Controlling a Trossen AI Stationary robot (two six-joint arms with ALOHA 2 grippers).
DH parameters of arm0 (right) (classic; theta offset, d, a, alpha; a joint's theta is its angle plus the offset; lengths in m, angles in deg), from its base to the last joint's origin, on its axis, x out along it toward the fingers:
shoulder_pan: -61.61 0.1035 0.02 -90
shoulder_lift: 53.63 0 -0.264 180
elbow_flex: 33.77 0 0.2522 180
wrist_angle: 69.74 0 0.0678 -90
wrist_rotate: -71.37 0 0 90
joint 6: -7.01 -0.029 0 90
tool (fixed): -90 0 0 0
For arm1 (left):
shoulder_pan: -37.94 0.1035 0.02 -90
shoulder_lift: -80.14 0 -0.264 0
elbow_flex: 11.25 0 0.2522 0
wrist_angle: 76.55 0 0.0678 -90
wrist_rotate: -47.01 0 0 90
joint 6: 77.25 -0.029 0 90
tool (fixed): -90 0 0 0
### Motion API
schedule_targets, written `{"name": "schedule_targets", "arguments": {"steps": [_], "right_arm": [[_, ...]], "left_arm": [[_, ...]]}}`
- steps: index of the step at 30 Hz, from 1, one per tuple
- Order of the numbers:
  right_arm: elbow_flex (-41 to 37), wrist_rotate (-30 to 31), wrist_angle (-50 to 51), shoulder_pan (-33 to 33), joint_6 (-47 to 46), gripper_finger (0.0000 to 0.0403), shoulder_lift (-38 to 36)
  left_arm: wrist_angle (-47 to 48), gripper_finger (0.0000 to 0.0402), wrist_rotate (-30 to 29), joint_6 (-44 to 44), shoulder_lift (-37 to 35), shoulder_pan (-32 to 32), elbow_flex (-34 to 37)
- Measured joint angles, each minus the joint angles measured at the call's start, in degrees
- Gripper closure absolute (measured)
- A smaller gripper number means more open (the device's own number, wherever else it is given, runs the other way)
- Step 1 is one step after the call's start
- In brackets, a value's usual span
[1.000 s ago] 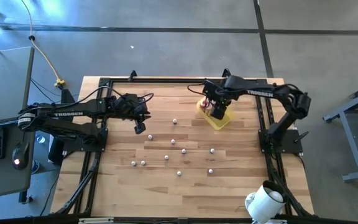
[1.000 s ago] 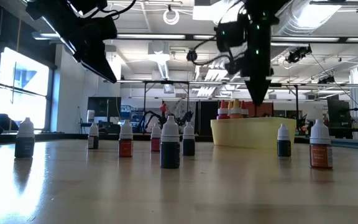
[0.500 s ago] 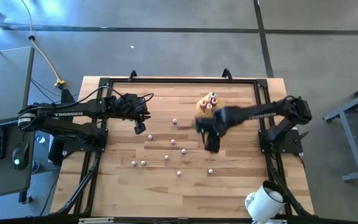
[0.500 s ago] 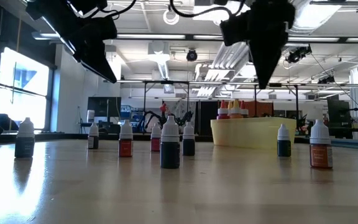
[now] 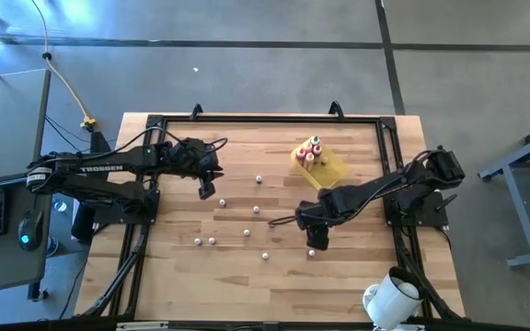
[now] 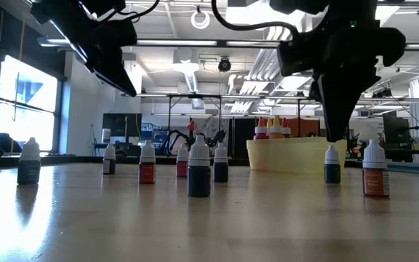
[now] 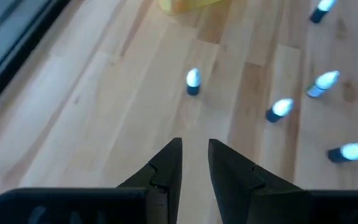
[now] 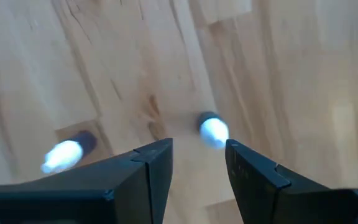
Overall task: Pick & Place food coloring
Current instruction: Put the small green food coloring bottle into the bin
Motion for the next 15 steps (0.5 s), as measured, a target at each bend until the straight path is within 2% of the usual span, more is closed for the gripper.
{"name": "schedule_targets", "arguments": {"steps": [3,9,15], "right_arm": [[-0.1,1.1,-0.2,-0.3,2.9,0.0263,0.0],[-0.3,3.8,0.3,-1.2,6.9,0.0263,0.0],[-2.9,-0.1,-2.1,-3.0,7.2,0.0263,0.0]], "left_arm": [[0.0,0.0326,2.0,0.2,0.0,0.0,0.0],[0.0,0.0326,2.0,1.7,0.0,0.0,0.0],[0.0,0.0326,1.9,1.7,0.0,0.0,0.0]]}}
